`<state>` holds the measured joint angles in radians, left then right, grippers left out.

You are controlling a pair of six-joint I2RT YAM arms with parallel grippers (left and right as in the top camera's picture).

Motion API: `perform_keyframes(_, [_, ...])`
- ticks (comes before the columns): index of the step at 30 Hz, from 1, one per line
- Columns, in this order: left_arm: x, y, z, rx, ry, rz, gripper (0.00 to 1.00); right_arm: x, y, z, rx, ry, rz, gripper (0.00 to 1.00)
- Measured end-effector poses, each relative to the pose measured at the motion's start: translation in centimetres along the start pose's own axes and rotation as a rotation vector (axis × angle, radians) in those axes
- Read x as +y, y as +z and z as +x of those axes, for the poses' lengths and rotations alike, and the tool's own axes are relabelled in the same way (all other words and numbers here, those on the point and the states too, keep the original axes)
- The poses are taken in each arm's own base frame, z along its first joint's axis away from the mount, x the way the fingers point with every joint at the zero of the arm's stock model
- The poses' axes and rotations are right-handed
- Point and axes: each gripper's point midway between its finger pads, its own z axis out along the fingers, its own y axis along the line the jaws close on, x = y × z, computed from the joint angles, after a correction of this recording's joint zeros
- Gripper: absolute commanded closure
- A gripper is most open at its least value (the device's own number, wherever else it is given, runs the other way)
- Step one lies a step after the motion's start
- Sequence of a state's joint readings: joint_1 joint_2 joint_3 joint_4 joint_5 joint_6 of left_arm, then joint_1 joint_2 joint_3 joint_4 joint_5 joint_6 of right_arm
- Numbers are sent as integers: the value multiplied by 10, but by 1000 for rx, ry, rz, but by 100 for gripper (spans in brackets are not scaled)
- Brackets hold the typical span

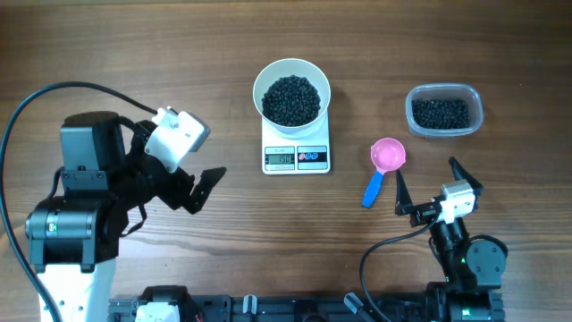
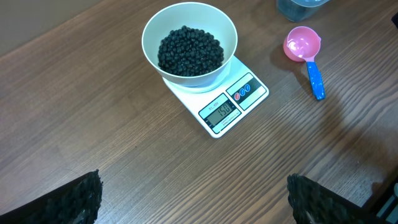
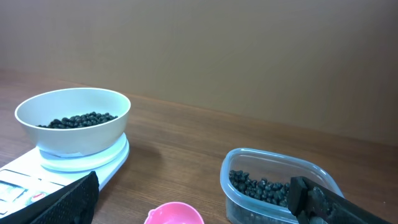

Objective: Scoop item into bowl and weigh 150g on scale

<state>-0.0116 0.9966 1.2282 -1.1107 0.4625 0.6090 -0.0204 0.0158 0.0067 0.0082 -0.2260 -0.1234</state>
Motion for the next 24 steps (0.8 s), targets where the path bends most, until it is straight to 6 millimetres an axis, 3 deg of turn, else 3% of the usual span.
perform_keyframes(15, [-1,0,2,8,-5,5,0,0,0,0,0,0,0,0])
perform_keyframes(21, [-9,-2,27,114,-97,15,0,0,0,0,0,0,0,0])
perform_keyframes(24, [-6,-16,29,99,-189,-65,0,0,0,0,0,0,0,0])
